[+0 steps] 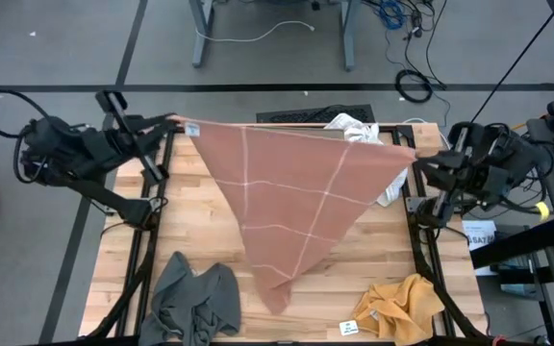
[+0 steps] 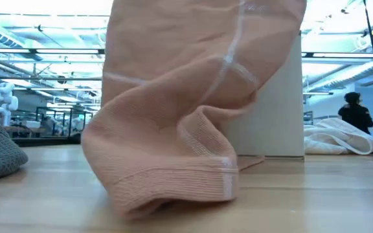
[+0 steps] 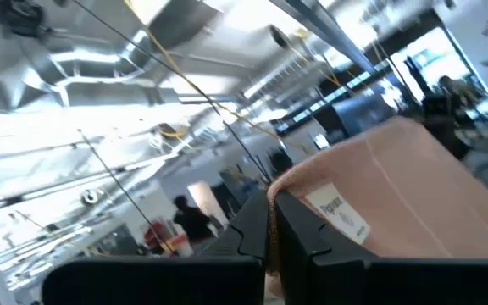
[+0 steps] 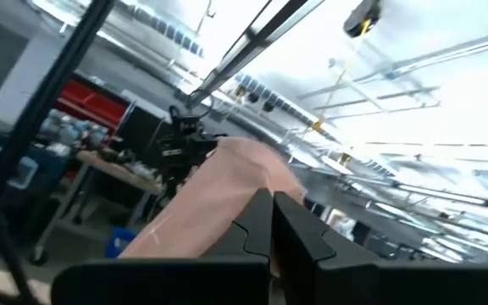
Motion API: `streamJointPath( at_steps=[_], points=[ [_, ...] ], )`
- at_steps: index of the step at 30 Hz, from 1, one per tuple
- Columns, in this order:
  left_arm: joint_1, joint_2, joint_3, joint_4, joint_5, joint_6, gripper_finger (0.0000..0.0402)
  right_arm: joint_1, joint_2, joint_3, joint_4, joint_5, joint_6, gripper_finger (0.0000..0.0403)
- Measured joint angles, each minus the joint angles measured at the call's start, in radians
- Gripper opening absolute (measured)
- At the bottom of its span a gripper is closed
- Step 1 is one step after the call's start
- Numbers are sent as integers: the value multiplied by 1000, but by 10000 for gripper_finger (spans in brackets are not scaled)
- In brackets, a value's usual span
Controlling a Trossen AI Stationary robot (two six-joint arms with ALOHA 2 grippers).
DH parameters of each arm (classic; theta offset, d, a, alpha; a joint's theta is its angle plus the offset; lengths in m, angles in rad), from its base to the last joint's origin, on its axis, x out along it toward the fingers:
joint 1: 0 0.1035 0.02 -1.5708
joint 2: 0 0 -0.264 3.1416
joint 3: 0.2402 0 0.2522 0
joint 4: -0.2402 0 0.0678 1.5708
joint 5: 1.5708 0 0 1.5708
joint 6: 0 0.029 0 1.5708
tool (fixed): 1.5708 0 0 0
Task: Fold towel
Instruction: Fold the brown towel
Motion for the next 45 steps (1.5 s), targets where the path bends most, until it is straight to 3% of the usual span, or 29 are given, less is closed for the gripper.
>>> streamJointPath(
  at_steps=[9,14,21,27,34,41,45],
  points=[
    [0,-2,0,67,30,-3,9,0,-17,3,42,-45,-24,1],
    [0,-1,0,-22,33,-61,9,0,-17,3,-128,-28,118,1],
    [-6,19,0,-149,50,-176,9,-4,9,2,-483,135,449,12],
    [-10,57,0,-206,193,-289,9,-35,86,2,-652,157,694,92],
    [-16,97,0,-167,427,-350,9,-147,246,2,-680,4,859,172],
    [-75,98,0,-148,586,-395,9,-295,450,2,-673,-3,890,177],
    [-113,104,0,-146,633,-426,9,-407,549,1,-557,-139,844,168]
  ],
)
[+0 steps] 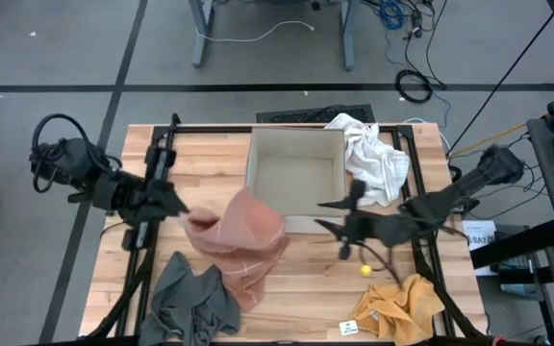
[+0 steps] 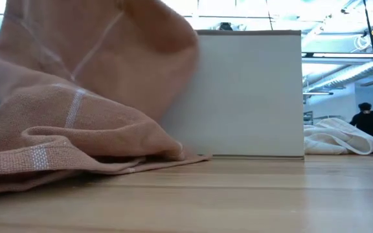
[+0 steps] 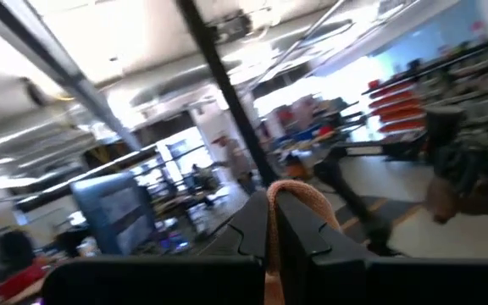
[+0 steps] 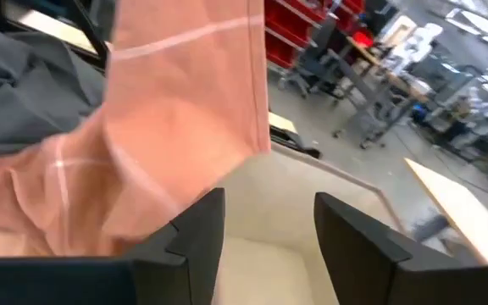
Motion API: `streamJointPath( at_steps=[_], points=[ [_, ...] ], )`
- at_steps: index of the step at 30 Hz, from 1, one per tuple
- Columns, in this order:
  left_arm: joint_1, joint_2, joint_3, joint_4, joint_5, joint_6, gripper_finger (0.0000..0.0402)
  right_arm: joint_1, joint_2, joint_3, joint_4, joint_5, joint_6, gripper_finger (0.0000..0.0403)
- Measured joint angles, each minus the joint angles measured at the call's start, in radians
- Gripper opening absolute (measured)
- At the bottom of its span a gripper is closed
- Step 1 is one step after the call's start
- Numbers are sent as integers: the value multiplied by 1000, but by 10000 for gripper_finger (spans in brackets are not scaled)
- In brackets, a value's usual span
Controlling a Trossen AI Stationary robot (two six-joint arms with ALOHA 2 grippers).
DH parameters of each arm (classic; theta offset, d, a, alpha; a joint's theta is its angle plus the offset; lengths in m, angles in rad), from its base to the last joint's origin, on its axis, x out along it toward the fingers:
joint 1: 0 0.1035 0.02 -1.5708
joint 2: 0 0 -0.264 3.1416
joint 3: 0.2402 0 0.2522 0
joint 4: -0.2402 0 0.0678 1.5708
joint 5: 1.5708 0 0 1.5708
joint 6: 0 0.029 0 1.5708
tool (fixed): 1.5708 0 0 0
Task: Fold towel
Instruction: Fold the brown towel
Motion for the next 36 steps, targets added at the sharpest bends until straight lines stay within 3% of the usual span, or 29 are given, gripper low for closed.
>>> streamJointPath(
  at_steps=[10,21,29,36],
  points=[
    [-26,64,0,-125,0,-106,9,-225,200,0,348,-467,-118,164],
    [-61,112,0,-384,-1,-277,9,-259,333,0,370,-733,-89,164],
    [-90,141,0,-587,-7,-421,9,-188,394,0,365,-779,23,164],
    [-110,158,0,-774,-34,-573,9,-153,527,1,410,-779,71,164]
  ],
)
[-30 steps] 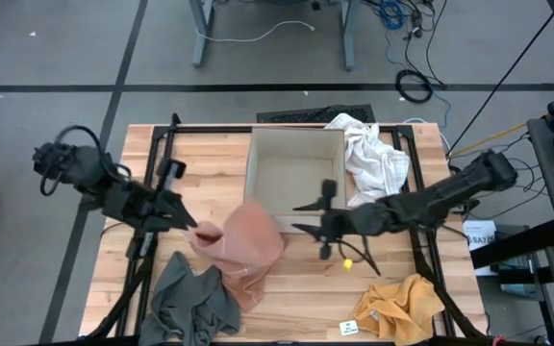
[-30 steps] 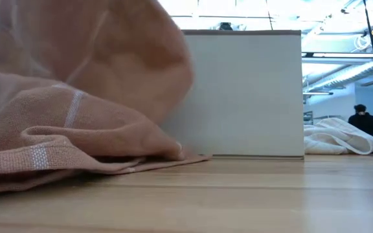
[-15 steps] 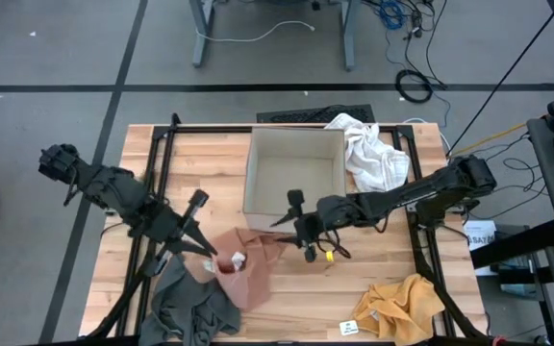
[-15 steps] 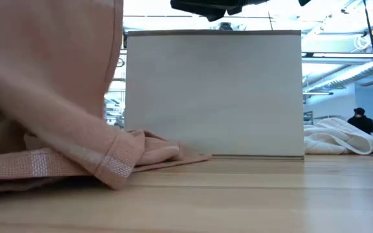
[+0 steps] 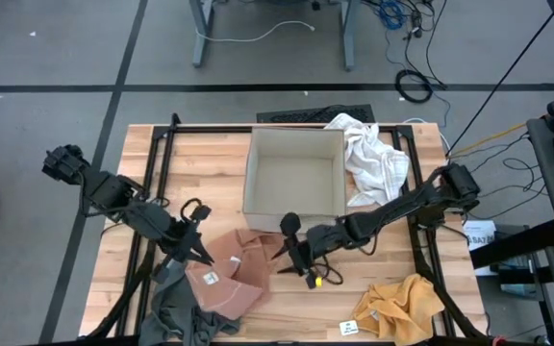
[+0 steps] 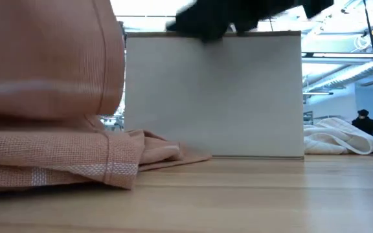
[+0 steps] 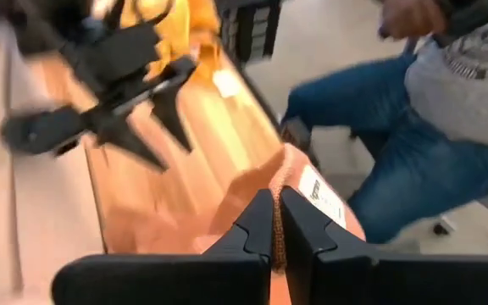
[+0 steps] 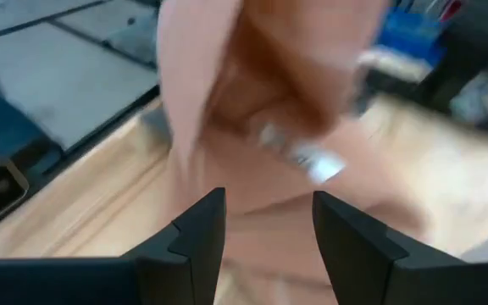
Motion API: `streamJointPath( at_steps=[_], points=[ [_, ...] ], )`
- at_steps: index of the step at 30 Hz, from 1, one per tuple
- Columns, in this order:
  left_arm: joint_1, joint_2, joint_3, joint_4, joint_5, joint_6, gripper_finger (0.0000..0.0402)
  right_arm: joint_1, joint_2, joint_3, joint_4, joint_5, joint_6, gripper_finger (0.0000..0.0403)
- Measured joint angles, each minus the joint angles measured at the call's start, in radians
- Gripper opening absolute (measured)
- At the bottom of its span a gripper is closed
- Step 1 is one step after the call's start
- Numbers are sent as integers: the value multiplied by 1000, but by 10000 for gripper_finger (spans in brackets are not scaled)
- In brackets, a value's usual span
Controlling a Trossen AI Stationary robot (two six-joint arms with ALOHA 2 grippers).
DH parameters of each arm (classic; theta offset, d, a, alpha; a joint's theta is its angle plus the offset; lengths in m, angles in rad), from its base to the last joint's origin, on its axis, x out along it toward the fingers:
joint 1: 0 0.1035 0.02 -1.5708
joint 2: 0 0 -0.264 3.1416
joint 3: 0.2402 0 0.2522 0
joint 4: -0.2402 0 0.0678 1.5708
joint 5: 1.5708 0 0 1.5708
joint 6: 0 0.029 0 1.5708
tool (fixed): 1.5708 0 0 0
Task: Fold towel
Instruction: Fold the brown towel
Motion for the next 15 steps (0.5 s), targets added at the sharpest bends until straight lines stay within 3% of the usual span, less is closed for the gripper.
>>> streamJointPath(
  at_steps=[5,9,15],
  points=[
    [0,0,0,-75,-24,-79,9,8,106,-1,122,-7,3,164],
    [0,0,0,-123,-30,-113,9,9,185,-4,216,-74,26,164],
    [0,0,0,-137,-71,-113,9,9,213,-2,294,-98,30,164]
  ],
)
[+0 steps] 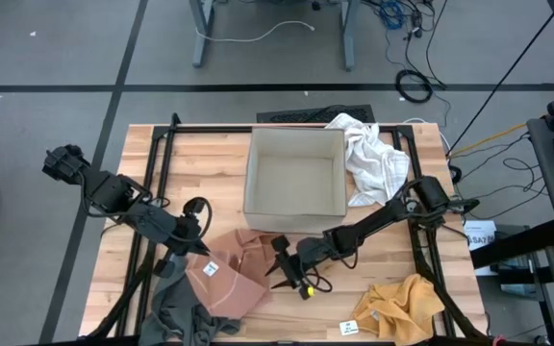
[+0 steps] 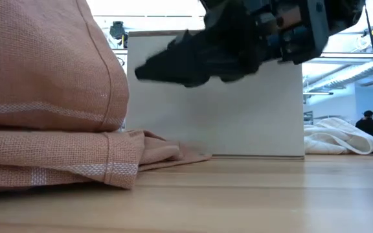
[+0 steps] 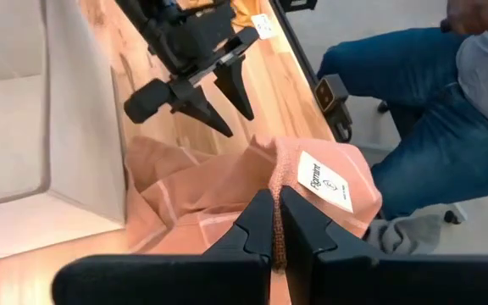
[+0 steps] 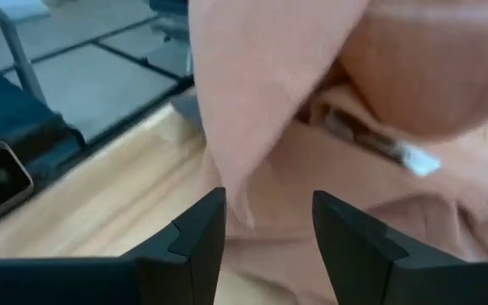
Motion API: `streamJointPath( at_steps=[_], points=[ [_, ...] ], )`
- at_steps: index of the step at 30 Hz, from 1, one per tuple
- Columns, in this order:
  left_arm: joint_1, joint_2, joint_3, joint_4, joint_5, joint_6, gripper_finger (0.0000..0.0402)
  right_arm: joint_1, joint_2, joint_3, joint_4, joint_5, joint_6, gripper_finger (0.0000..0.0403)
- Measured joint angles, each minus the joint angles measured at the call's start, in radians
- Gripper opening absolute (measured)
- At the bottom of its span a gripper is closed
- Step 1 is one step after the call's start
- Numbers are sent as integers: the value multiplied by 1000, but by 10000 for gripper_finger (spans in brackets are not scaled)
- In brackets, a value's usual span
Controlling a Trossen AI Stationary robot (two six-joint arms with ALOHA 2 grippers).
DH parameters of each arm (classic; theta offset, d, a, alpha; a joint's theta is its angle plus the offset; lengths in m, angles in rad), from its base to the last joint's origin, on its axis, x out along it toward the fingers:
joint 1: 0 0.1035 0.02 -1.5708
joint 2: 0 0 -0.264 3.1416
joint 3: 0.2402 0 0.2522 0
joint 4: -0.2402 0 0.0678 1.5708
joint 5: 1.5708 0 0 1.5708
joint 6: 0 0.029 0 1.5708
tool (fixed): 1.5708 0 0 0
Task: Fold towel
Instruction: Fold the brown towel
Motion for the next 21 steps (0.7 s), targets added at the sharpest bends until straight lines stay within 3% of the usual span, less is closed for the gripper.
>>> streamJointPath(
  at_steps=[10,18,21],
  points=[
    [1,0,0,1,-11,1,9,14,-59,0,-55,-9,7,164],
    [1,0,0,4,-20,14,9,51,-170,0,-73,-260,107,164],
    [1,0,0,6,-22,23,9,81,-220,0,-119,-287,127,164]
  ],
)
